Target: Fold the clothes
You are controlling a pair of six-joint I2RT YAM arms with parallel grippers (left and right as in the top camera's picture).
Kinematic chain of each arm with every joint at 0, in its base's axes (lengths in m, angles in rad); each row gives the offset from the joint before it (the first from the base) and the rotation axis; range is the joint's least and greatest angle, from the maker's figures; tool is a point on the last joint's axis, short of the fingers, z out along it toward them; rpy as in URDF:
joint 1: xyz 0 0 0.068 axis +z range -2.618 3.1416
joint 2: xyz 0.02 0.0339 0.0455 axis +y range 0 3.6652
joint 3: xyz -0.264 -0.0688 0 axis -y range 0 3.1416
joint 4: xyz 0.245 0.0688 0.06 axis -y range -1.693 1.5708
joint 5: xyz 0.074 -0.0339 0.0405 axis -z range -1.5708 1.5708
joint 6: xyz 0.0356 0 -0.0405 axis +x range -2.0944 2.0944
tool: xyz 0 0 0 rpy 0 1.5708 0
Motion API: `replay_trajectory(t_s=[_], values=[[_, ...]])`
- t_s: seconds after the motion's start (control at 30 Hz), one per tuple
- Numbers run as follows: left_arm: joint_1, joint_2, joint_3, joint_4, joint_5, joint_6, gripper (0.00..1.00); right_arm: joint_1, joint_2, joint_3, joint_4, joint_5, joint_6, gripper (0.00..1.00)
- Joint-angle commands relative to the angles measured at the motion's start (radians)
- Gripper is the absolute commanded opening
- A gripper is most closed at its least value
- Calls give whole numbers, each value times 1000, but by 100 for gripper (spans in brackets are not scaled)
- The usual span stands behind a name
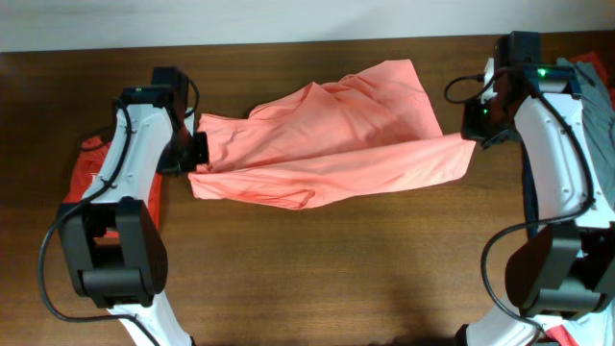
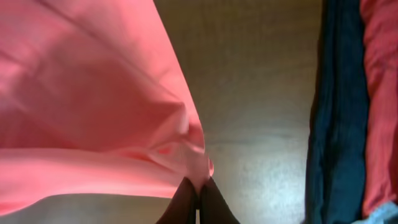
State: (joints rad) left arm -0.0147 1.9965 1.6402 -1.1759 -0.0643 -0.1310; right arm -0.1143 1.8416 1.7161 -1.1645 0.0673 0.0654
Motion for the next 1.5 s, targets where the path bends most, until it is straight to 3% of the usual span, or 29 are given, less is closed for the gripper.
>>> replay_trajectory(t_s=[0.0, 0.23, 0.6, 1.0, 1.03, 1.1, 1.23, 1.33, 1.47], values=[[2, 1, -84, 43, -12, 5, 0, 2, 68, 0, 34, -2, -40, 4], [2, 1, -162, 128, -121, -103, 0, 2, 150, 0, 114, -43, -80, 4], [2, 1, -172, 171, -128, -169, 0, 2, 229, 0, 220, -67, -88, 4], [2, 1, -173, 174, -127, -169, 0, 3, 280, -1, 357, -166, -87, 4], [2, 1, -173, 173, -127, -169, 0, 2, 281, -1, 367, -166, -87, 6], [2, 1, -173, 173, -127, -169, 0, 2, 281, -1, 381, -165, -87, 22], [2, 1, -174, 173, -127, -169, 3, -1, 281, 0, 369, -153, -88, 41], [2, 1, -174, 173, -127, -169, 13, -12, 280, 0, 329, -142, -87, 46], [2, 1, -174, 173, -127, -169, 15, -32, 280, 0, 241, -143, -88, 47]])
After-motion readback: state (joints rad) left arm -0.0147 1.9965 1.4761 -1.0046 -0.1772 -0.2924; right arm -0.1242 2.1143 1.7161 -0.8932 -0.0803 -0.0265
